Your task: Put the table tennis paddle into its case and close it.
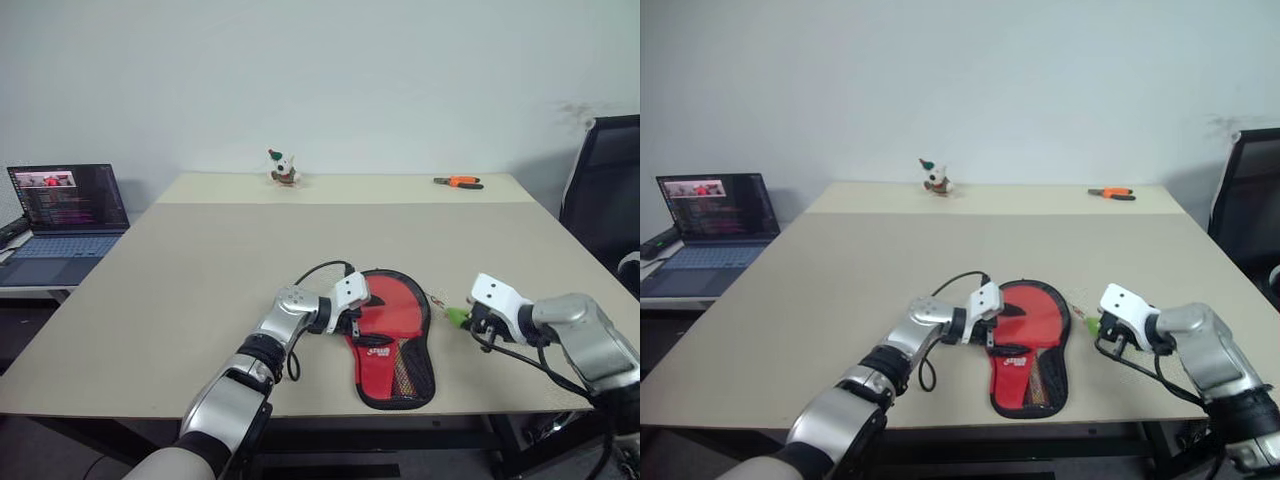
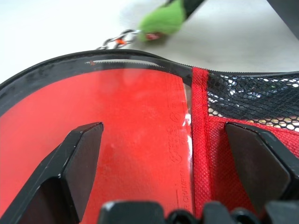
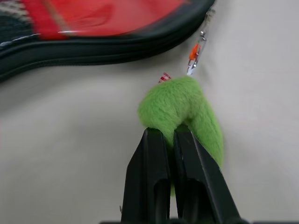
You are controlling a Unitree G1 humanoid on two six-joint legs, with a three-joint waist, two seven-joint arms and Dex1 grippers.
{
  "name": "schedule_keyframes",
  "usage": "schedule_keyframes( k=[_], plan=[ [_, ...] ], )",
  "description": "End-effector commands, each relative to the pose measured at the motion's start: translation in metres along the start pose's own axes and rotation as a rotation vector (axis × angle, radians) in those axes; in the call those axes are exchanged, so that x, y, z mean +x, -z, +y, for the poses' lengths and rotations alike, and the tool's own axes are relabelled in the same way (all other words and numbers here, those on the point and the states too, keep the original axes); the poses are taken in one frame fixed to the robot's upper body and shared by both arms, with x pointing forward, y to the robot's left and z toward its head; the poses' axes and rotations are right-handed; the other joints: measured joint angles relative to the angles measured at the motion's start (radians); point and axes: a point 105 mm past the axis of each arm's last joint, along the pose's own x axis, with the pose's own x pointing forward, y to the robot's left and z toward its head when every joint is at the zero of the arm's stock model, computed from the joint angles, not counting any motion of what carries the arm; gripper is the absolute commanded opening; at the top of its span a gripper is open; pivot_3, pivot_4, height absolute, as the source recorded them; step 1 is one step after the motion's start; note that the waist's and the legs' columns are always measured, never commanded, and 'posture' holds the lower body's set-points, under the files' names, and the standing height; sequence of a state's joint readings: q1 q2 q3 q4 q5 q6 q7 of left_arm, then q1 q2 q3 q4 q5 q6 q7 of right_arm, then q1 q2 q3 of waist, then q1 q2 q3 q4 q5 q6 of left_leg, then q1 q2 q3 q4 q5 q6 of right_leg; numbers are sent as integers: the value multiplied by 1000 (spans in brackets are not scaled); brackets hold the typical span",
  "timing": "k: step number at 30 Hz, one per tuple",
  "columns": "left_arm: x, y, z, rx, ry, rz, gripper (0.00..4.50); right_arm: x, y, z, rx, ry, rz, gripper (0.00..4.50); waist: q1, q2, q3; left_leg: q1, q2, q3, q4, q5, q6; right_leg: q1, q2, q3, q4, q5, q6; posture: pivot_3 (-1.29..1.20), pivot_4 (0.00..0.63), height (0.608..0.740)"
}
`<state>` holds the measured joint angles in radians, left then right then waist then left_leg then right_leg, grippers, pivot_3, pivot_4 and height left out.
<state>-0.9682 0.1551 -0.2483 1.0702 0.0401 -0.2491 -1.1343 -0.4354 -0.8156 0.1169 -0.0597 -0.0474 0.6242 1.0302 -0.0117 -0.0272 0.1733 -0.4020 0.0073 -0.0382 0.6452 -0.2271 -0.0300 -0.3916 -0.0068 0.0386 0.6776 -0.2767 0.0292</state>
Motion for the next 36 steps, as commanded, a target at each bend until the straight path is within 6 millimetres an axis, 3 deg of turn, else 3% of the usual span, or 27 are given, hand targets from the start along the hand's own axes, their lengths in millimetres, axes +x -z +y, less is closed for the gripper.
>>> schedule_keyframes(
  k=[1, 10, 19, 28, 36],
  plan=[
    [8, 31, -20, -45, 68, 119, 4500, -19, -10, 7, -9, 2, -34, 23, 2, 0, 0, 3, 0, 0, 0, -1, 1, 3, 0, 0, -1, -1, 1, 0, 150, 740],
    [11, 34, -26, -118, 92, 103, 4500, -48, -9, 56, 68, -176, -53, 23, 12, 0, -1, 3, 0, 0, 0, -1, 1, 5, 0, 0, -3, -2, 3, 0, 150, 740],
    [12, 37, -27, -138, 93, 107, 4500, -70, -4, 122, 86, -435, -25, 23, 15, -2, -2, 3, 0, 0, 0, -3, 4, 6, -1, 0, -6, -3, 4, 0, 150, 740],
    [14, 39, -29, -139, 87, 114, 4500, -76, -17, 174, 139, -632, -91, 23, 14, -3, -4, 3, 1, -1, 0, -4, 4, 8, 0, -1, -9, -3, 4, 0, 150, 740],
    [17, 35, -27, -132, 81, 114, 4500, -70, -38, 192, 165, -707, -156, 23, 15, -5, -5, 4, 1, -3, 0, -4, 5, 12, 0, -3, -15, -2, 5, 0, 150, 740]
  ],
)
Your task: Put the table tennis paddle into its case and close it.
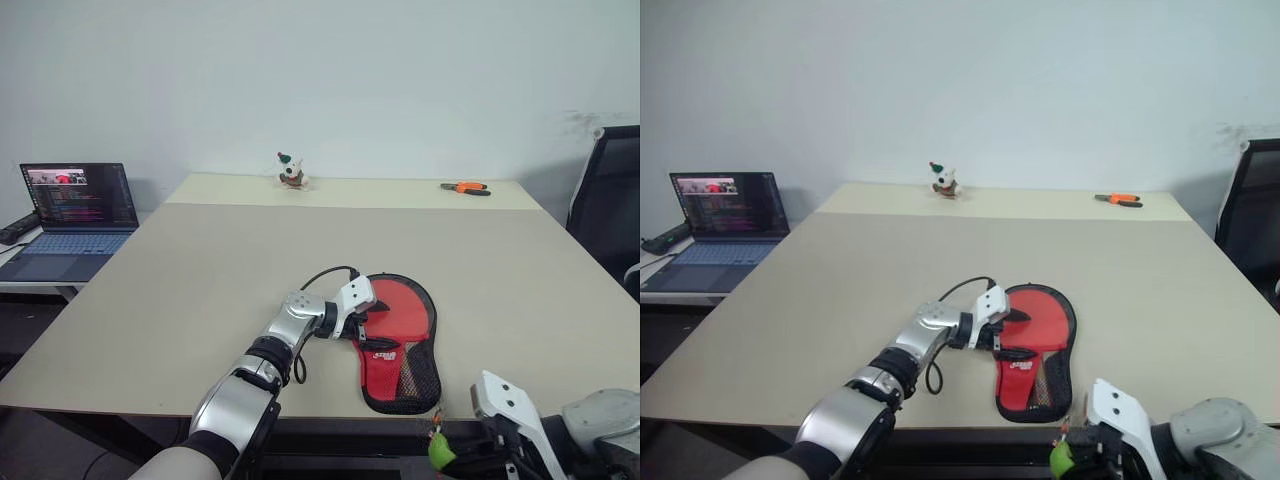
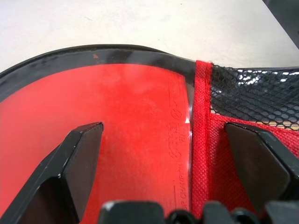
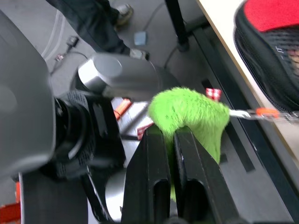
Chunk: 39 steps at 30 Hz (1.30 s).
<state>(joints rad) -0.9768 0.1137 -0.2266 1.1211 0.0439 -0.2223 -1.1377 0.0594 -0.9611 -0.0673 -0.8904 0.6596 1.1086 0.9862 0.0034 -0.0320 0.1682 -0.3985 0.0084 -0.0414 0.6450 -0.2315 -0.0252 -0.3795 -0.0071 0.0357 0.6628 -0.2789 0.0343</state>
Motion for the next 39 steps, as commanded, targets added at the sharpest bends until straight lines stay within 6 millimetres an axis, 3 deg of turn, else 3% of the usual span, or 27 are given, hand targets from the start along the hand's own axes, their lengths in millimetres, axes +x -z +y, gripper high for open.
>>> schedule_keyframes(
  k=[1, 7, 10, 18, 21, 25, 30, 34, 39],
  plan=[
    [7, 33, -18, -64, 55, 122, 4500, 9, -13, 20, -32, -108, -35, 23, 0, 0, 0, 0, 0, 0, 0, 0, 0, 0, 0, 0, 0, 0, 0, 0, 150, 740],
    [8, 33, -19, -60, 58, 119, 4500, 11, -19, 5, -33, -35, -40, 23, 0, 0, 0, 0, 0, -1, 0, 0, 0, 0, 0, 0, 0, 0, 0, 0, 150, 740],
    [7, 34, -20, -61, 60, 117, 4500, 6, -22, 2, -22, -23, -44, 733, 1, 0, 0, 0, 0, -1, 0, 0, 0, 0, 0, 0, 0, 0, 0, 0, 150, 740],
    [5, 35, -19, -56, 54, 119, 4500, -11, -37, -1, -54, 11, -61, 3571, 1, 0, -1, 0, 0, -2, 0, 0, 0, 1, 0, 0, 0, 0, 0, 0, 150, 740],
    [5, 33, -18, -52, 47, 107, 4500, -17, -45, -15, -71, 74, -74, 4484, 0, 0, -1, 0, 0, -3, 0, 0, 0, 1, 0, 0, -1, 0, 0, 0, 150, 740],
    [-4, 19, -9, -31, 13, 43, 4500, -32, -58, -61, -91, 263, -133, 4484, -3, -1, -1, 0, 0, -3, 0, 0, 0, 1, -1, 0, 0, 0, 0, 0, 150, 740],
    [-41, 3, 4, -67, -86, -77, 4500, -44, -77, -126, -160, 455, -275, 4484, -25, 0, 1, -1, 2, -1, -2, 0, 0, -5, 1, 4, 1, 0, 0, 0, 150, 740],
    [-73, 9, -5, -135, -201, -115, 4500, -35, -88, -182, -189, 558, -389, 4484, -45, 2, 4, -1, 4, 1, -2, 0, 1, -7, 2, 7, 3, 1, -1, 0, 150, 740],
    [-108, 10, -22, -195, -341, -134, 4500, -34, -81, -216, -191, 569, -381, 4484, -39, 6, 9, -2, 4, 1, -3, 0, 1, -9, 2, 7, 4, 5, -8, 0, 150, 740]
  ],
)
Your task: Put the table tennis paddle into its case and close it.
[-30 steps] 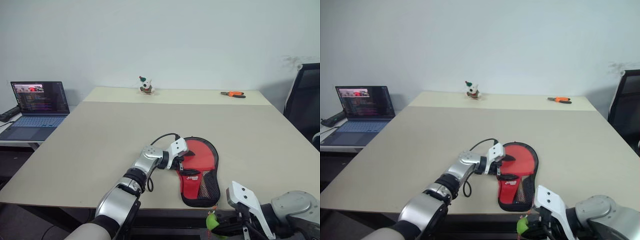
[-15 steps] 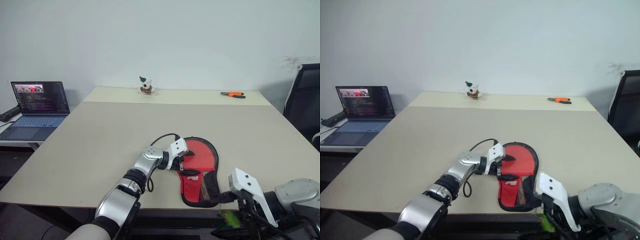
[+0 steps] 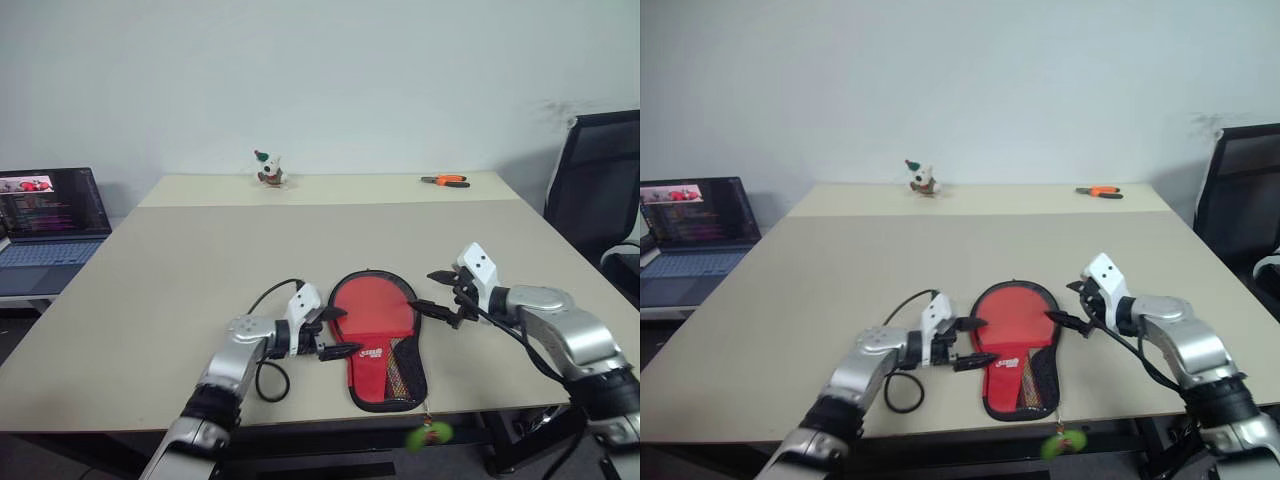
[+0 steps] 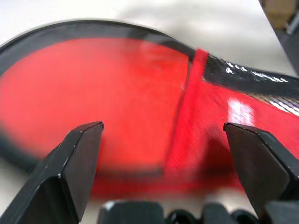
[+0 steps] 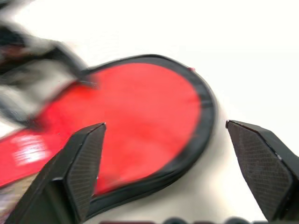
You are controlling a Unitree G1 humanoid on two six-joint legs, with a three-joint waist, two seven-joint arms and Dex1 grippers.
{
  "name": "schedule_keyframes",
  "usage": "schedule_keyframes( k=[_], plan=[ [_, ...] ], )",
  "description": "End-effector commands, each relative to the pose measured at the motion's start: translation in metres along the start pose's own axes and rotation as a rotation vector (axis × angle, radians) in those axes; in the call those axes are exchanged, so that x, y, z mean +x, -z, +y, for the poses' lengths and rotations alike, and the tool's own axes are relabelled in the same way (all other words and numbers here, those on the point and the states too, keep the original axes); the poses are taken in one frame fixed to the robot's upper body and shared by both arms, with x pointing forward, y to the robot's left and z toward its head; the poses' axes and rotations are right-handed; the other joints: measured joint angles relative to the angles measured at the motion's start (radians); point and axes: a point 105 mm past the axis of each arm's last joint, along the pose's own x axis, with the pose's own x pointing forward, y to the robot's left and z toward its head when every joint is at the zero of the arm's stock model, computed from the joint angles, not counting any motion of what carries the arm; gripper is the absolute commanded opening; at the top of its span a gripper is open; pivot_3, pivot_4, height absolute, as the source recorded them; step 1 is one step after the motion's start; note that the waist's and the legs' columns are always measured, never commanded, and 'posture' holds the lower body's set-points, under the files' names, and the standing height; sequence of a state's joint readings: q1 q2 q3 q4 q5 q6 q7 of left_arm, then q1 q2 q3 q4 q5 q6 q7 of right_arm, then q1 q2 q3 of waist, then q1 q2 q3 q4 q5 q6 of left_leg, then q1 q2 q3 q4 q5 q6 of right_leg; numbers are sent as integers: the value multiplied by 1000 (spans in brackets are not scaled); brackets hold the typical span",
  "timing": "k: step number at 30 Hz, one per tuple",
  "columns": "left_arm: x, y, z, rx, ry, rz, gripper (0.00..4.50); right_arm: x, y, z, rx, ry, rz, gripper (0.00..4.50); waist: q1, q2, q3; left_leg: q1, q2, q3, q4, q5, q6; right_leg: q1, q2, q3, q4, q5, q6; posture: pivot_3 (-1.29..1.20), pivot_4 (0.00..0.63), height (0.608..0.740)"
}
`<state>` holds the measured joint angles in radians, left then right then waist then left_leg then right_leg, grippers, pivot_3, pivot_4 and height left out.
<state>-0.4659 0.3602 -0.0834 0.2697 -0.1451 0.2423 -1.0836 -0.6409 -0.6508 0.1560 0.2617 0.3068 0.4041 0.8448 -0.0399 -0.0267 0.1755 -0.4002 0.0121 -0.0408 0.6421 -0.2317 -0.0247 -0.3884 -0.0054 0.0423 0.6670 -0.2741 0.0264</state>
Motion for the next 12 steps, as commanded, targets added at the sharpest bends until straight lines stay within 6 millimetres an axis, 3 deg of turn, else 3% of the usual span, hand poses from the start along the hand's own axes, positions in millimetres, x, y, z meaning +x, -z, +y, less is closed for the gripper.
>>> schedule_keyframes(
  k=[1, 6, 12],
  plan=[
    [-32, -20, 3, 5, -131, -67, 4500, -3, -2, -24, -50, 37, -22, 4484, 10, 2, 3, 0, 0, 0, 0, 0, 0, 0, 0, 0, 0, 0, 0, 0, 150, 740],
    [-49, -29, 1, 23, -230, -68, 4500, -23, 9, -58, -42, 98, 10, 4484, 23, 3, 7, -1, -3, -1, 1, 0, 0, 1, -4, -1, -1, 0, 0, 0, 150, 740],
    [-88, -12, 18, 33, -442, -46, 4500, -32, 16, -63, -98, 114, 56, 4484, 8, 5, 7, 0, 0, 1, 0, 0, 0, 0, -6, 0, -1, 1, -1, 0, 150, 740]
  ],
)
